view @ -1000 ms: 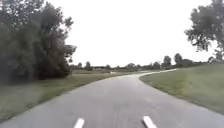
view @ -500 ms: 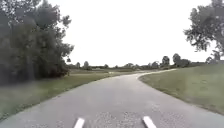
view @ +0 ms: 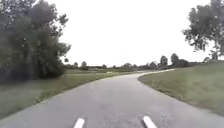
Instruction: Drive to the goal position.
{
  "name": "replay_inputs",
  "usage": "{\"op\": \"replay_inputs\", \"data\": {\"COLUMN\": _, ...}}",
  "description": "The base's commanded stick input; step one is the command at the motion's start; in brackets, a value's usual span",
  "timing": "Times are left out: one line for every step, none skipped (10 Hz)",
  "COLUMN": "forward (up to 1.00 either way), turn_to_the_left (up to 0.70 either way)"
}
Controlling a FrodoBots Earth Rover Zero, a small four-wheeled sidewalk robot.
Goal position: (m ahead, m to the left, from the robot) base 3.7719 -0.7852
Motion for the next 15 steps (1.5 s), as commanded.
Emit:
{"op": "replay_inputs", "data": {"forward": 0.5, "turn_to_the_left": 0.0}}
{"op": "replay_inputs", "data": {"forward": 0.5, "turn_to_the_left": 0.0}}
{"op": "replay_inputs", "data": {"forward": 0.5, "turn_to_the_left": 0.0}}
{"op": "replay_inputs", "data": {"forward": 0.5, "turn_to_the_left": 0.0}}
{"op": "replay_inputs", "data": {"forward": 0.5, "turn_to_the_left": 0.0}}
{"op": "replay_inputs", "data": {"forward": 0.5, "turn_to_the_left": 0.0}}
{"op": "replay_inputs", "data": {"forward": 0.5, "turn_to_the_left": 0.0}}
{"op": "replay_inputs", "data": {"forward": 0.5, "turn_to_the_left": 0.0}}
{"op": "replay_inputs", "data": {"forward": 0.5, "turn_to_the_left": 0.0}}
{"op": "replay_inputs", "data": {"forward": 0.5, "turn_to_the_left": 0.0}}
{"op": "replay_inputs", "data": {"forward": 0.5, "turn_to_the_left": 0.0}}
{"op": "replay_inputs", "data": {"forward": 0.5, "turn_to_the_left": 0.0}}
{"op": "replay_inputs", "data": {"forward": 0.5, "turn_to_the_left": 0.0}}
{"op": "replay_inputs", "data": {"forward": 0.5, "turn_to_the_left": 0.0}}
{"op": "replay_inputs", "data": {"forward": 0.5, "turn_to_the_left": 0.0}}
